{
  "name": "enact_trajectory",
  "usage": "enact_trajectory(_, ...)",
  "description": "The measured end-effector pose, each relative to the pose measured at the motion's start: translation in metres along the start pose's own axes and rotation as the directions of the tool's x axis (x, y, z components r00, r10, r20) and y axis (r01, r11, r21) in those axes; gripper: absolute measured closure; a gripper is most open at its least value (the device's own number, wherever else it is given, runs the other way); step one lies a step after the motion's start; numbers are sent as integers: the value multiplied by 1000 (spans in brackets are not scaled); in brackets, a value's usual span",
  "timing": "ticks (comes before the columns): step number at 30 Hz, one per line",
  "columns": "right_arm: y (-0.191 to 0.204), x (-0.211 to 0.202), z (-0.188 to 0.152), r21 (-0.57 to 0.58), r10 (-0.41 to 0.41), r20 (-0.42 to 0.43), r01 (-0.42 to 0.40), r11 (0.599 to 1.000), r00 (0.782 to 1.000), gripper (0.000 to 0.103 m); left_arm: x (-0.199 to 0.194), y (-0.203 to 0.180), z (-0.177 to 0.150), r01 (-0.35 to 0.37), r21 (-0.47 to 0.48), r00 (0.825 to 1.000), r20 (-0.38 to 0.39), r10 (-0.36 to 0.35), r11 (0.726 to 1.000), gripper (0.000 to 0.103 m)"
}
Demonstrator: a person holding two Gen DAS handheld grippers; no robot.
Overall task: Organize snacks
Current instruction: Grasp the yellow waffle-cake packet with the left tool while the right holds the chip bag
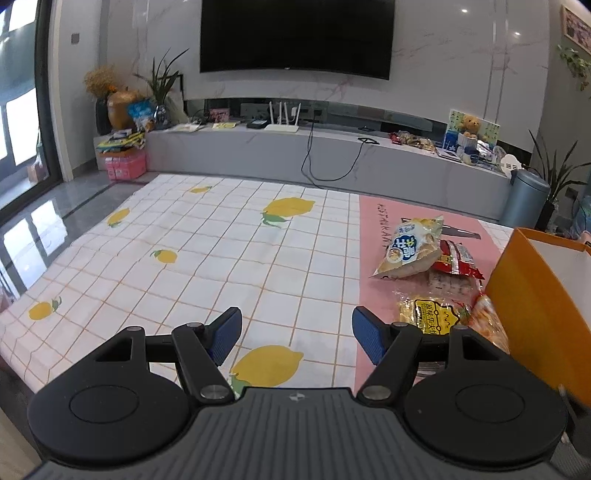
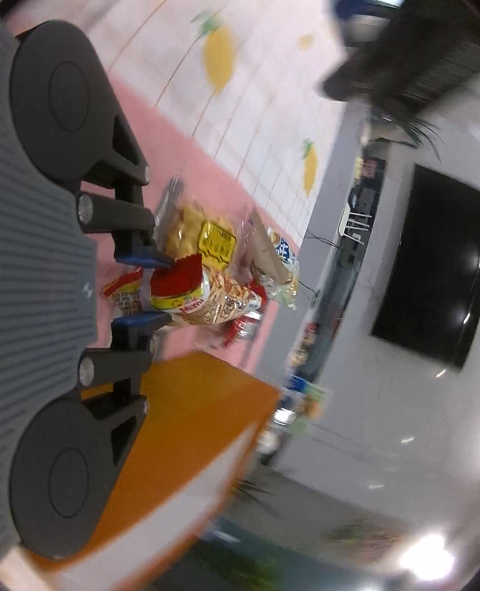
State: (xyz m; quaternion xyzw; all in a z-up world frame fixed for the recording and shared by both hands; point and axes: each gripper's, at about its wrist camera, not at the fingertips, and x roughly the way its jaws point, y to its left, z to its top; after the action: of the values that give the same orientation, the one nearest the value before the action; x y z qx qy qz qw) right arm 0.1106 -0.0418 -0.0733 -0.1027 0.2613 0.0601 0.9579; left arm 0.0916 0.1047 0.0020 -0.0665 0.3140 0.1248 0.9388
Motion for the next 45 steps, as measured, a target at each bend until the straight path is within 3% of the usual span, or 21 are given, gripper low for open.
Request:
enact_trajectory(2, -11, -10, -2, 117, 47, -40, -42, 992, 998, 79, 0, 6, 3, 7, -30, 1000, -8, -7, 1000, 22)
enact_trajectory(5, -16, -21, -9, 190, 111, -52, -99, 977, 993, 74, 1, 15, 6, 18, -66, 1000, -18, -20, 998, 22)
enact_trajectory(6, -15, -23, -12, 198, 104, -38, -95, 976, 994, 67, 2, 15, 7, 13, -65, 1000, -24, -14, 998, 22)
enact_trajectory(7, -16, -26, -16, 199, 82, -11, -78, 977, 997, 45, 2, 15, 6, 4, -59, 1000, -30, -6, 998, 22)
enact_trajectory(9, -14, -25, -17, 161, 44, 56, -52, 986, 997, 20, 2, 13, 5, -7, -46, 1000, -28, 6, 999, 22)
enact_trajectory(14, -5, -11, -14, 145, 62, 72, -72, 987, 995, 19, 2, 7, 3, -5, -23, 1000, -23, 4, 1000, 22)
enact_trajectory(18, 10, 6, -13, 141, 5, 70, -14, 990, 998, 17, 4, 6, 2, -13, -14, 1000, -29, 12, 1000, 22)
enact_trajectory(21, 22, 24, -9, 85, -11, 43, 8, 996, 999, 21, 5, 5, 2, -17, -8, 999, -29, 17, 1000, 22)
enact_trajectory(22, 23, 28, -10, 65, -10, 39, 8, 998, 999, 33, 5, 5, 1, -18, -6, 999, -29, 18, 1000, 22)
enact_trajectory(24, 26, 31, -12, 25, -21, 50, 20, 1000, 999, 42, 5, 4, 1, -19, -2, 999, -30, 19, 1000, 22)
enact_trajectory(25, 24, 28, -14, 17, -33, 69, 32, 999, 997, 53, 5, 3, 2, -18, 0, 999, -31, 18, 1000, 22)
enact_trajectory(28, 18, 17, -15, -19, -59, 107, 62, 998, 992, 67, 6, 2, 2, -15, 3, 999, -34, 15, 1000, 22)
enact_trajectory(36, -10, -22, 8, 24, -4, 141, 0, 1000, 990, 76, 4, -1, -2, 33, 30, 999, -33, -32, 999, 22)
enact_trajectory(40, -32, -35, 21, 70, 94, 80, -100, 993, 992, 76, 8, -3, -2, 84, 23, 995, -52, -83, 996, 22)
enact_trajectory(45, -73, -40, 25, 256, 226, -45, -207, 944, 973, 77, 23, -8, 3, 238, -6, 961, -142, -236, 971, 21)
